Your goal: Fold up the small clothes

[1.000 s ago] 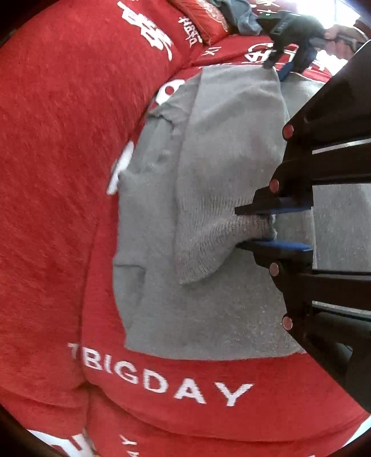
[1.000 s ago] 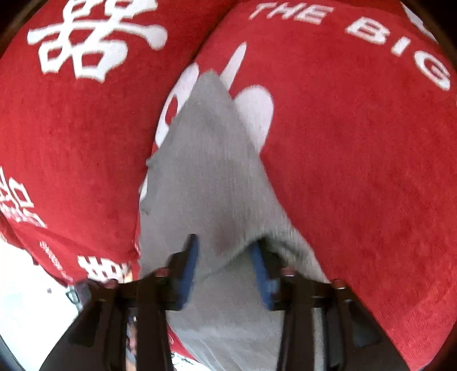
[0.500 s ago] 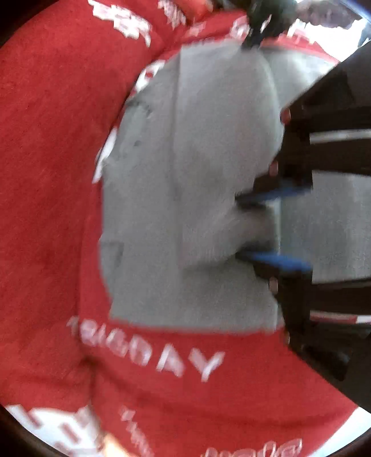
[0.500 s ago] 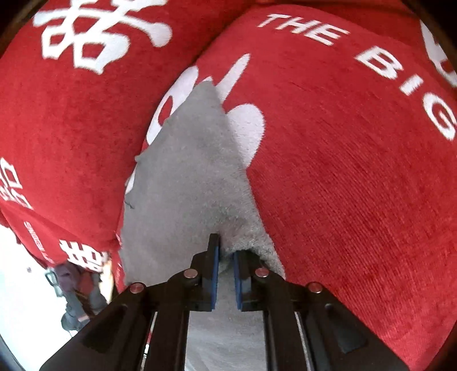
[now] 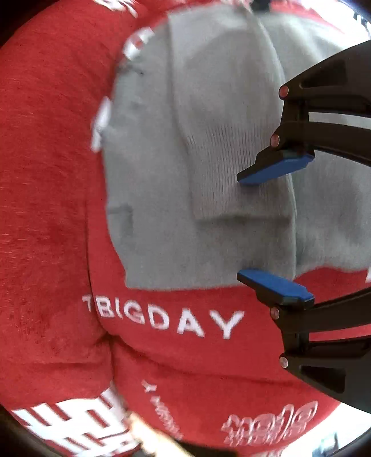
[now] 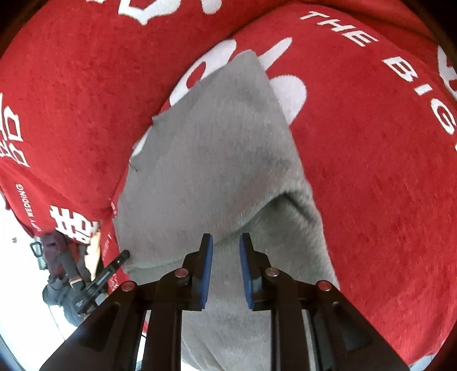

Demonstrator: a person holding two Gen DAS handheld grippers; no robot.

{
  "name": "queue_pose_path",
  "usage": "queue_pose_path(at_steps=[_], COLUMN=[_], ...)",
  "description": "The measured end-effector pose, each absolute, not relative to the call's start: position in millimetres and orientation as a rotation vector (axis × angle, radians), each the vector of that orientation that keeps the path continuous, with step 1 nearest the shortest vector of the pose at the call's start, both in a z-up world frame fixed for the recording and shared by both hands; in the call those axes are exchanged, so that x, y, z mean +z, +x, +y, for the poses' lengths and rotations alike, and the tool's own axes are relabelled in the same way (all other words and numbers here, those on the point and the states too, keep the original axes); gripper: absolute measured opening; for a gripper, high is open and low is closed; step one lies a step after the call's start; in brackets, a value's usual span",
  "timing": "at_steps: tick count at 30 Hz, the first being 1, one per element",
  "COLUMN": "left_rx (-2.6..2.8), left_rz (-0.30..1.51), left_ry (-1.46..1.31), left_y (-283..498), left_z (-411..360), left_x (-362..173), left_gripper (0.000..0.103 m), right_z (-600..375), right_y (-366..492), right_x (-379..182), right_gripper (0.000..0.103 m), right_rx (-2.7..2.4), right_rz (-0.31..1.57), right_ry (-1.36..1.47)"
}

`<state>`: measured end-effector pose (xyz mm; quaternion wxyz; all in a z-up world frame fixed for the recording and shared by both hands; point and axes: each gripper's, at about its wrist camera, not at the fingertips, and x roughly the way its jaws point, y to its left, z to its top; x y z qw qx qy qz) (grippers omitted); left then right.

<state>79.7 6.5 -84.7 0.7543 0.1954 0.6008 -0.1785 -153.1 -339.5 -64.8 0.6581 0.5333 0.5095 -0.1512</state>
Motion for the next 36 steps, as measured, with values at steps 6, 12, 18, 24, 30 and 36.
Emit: queue_pose_path(at_steps=[6,12,18,24,30,36], left_rx=[-0.339,-0.376,-0.473,-0.495,-0.492,-0.445], left_rz=[1.358,1.387,1.44,1.393,1.405,1.431], left_ry=[0.375,0.38,0.351,0.364,0.369,0.342], left_y=[80.1,56.8,24.5,-5.5,-13.1,-10.0], left_z=[39.8,48.6,32.8,18.1,13.3,21.0], left_x=[-77.2,-60.4,-44.4,-11.0,12.5,24.6], left_gripper=[0.062,0.062,0.062,0.102,0.102,0.102], right_z=[-329.8,-317.8,-304.4,-293.3,-289.7,-303.7], right_y=[-156.1,-160.0,-157.8,-153.9,-146.1,-141.0], right_x=[-55.3,-44.0,-27.4,-2.0,29.1,30.3], right_gripper=[0.039,0.046,0.05,0.061,0.081,0.082], right_rx=[-0.339,-0.336,-0.326,-0.318,-0.361,-0.402], right_rz=[1.173,1.199,1.237,1.267,1.292,1.336], right_ry=[1.16,1.134,1.085,1.025,0.882,0.748])
